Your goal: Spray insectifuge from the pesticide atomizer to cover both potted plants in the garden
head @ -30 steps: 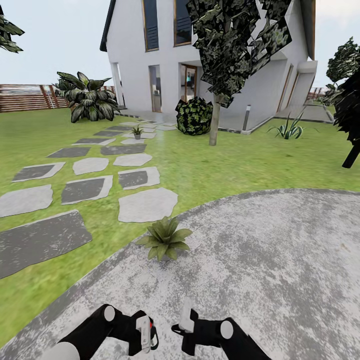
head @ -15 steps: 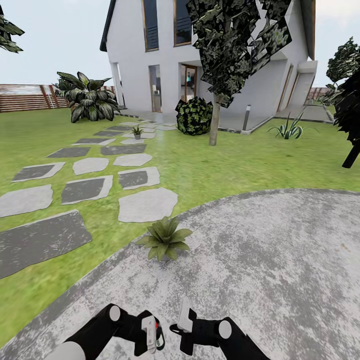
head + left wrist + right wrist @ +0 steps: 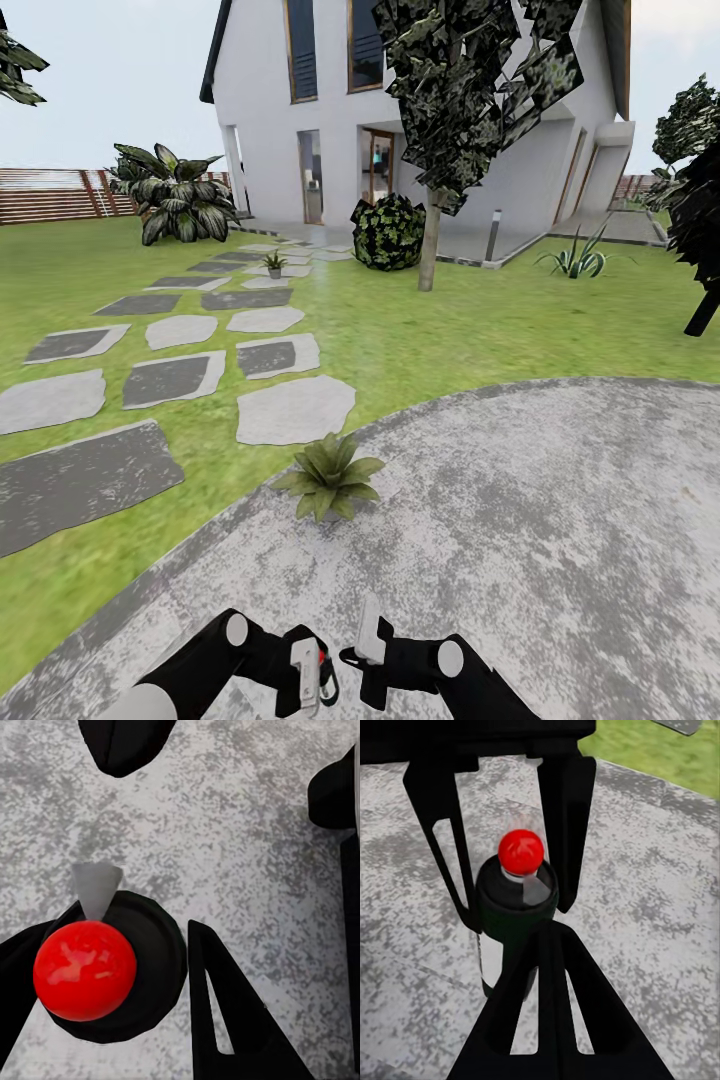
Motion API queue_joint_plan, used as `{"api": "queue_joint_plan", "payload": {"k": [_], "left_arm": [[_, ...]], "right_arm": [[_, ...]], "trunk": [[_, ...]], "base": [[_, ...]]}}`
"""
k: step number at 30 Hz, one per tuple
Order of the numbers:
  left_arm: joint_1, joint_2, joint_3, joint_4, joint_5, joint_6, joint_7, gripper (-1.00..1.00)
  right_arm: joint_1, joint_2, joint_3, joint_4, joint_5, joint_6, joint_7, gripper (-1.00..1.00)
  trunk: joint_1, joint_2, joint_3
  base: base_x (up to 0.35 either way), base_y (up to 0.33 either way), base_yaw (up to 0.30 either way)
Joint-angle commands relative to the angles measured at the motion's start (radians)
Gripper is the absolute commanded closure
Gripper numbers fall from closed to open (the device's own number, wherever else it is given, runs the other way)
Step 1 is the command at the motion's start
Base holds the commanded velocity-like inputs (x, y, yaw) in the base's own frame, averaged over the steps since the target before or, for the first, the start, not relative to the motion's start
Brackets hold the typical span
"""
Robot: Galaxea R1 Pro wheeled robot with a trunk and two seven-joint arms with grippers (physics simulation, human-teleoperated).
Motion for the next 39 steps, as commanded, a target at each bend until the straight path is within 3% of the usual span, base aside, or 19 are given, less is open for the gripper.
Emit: {"api": "queue_joint_plan", "payload": {"k": [1, 15, 24, 31, 39], "left_arm": [[0.0, 0.0, -0.003, -0.002, -0.005, -0.005, -0.001, 1.0], [0.0, -0.031, -0.004, -0.001, -0.005, -0.007, -0.002, 1.0], [-0.002, -0.036, -0.005, -0.001, -0.005, -0.007, -0.002, 1.0], [-0.002, -0.035, -0.004, -0.002, -0.005, -0.006, -0.002, 1.0], [0.003, -0.008, -0.003, 0.008, -0.011, -0.004, -0.001, 1.0]], "right_arm": [[0.0, 0.0, -0.001, -0.001, 0.009, -0.005, 0.0, 1.0], [0.0, 0.0, -0.001, -0.001, 0.009, -0.005, 0.0, 1.0], [0.0, 0.0, -0.001, -0.001, 0.009, -0.005, 0.0, 1.0], [0.0, 0.001, -0.001, -0.001, 0.009, -0.005, 0.0, 1.0], [0.0, 0.0, -0.001, -0.001, 0.009, -0.006, 0.0, 1.0]], "trunk": [[0.0, 0.0, -0.001], [0.0, 0.0, -0.001], [0.0, 0.0, -0.001], [0.0, 0.0, -0.001], [0.0, 0.0, -0.001]], "base": [[0.0, 0.0, 0.0], [0.0, 0.0, 0.0], [0.0, 0.0, 0.0], [0.0, 0.0, 0.0], [0.0, 0.0, 0.0]]}}
